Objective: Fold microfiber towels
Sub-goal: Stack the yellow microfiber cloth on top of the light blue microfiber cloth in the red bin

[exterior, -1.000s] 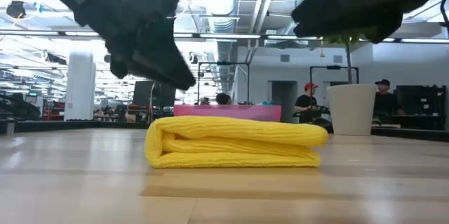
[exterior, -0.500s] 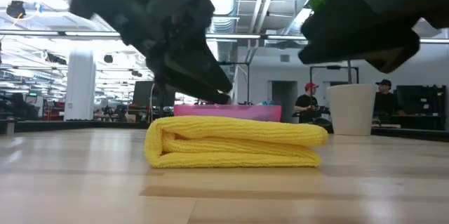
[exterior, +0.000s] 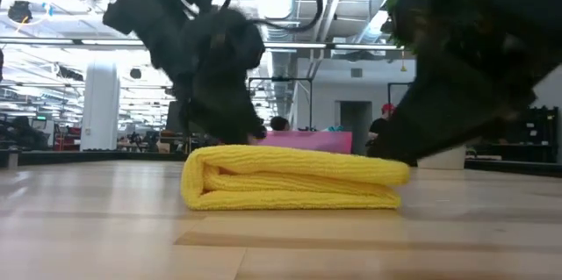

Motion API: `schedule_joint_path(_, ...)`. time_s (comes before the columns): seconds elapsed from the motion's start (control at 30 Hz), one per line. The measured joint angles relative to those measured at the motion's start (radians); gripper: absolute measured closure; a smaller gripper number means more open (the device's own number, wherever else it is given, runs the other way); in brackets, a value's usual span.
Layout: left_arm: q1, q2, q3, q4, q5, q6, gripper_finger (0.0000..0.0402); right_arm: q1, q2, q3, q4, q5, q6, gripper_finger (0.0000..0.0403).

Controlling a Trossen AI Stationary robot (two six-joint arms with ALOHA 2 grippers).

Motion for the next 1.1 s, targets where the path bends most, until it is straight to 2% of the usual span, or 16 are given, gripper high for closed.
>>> schedule_joint_path(0.1, 0.000, -0.049, 0.001, -0.004, 0.075, -0.054, 0.0193, -0.014, -0.061, 0.001, -0.063, -0.008, 0.026, 0.0199)
schedule_joint_path(0.17, -0.004, -0.079, 0.001, -0.062, 0.112, -0.099, 0.0193, -0.024, -0.104, 0.002, -0.119, -0.018, 0.061, 0.0187)
schedule_joint_path(0.37, -0.093, -0.115, 0.001, -0.261, 0.134, -0.270, 0.0193, -0.062, -0.180, 0.001, -0.224, -0.192, 0.157, 0.0167)
schedule_joint_path(0.47, -0.120, -0.116, 0.001, -0.316, 0.144, -0.311, 0.0193, -0.072, -0.206, 0.001, -0.226, -0.220, 0.146, 0.0164)
schedule_joint_path(0.6, -0.152, -0.116, 0.000, -0.389, 0.066, -0.406, 0.0193, -0.086, -0.215, 0.001, -0.263, -0.217, 0.187, 0.0163)
schedule_joint_path(0.73, -0.212, -0.109, 0.000, -0.370, -0.034, -0.523, 0.0193, -0.092, -0.178, 0.000, -0.264, -0.219, 0.251, 0.0163)
schedule_joint_path(0.9, -0.259, -0.105, 0.000, -0.316, -0.181, -0.666, 0.0193, -0.092, -0.167, 0.001, -0.247, -0.214, 0.249, 0.0163)
schedule_joint_path(1.1, -0.258, -0.087, 0.002, -0.265, -0.189, -0.736, 0.0193, -0.113, -0.178, 0.001, -0.251, -0.243, 0.273, 0.0163)
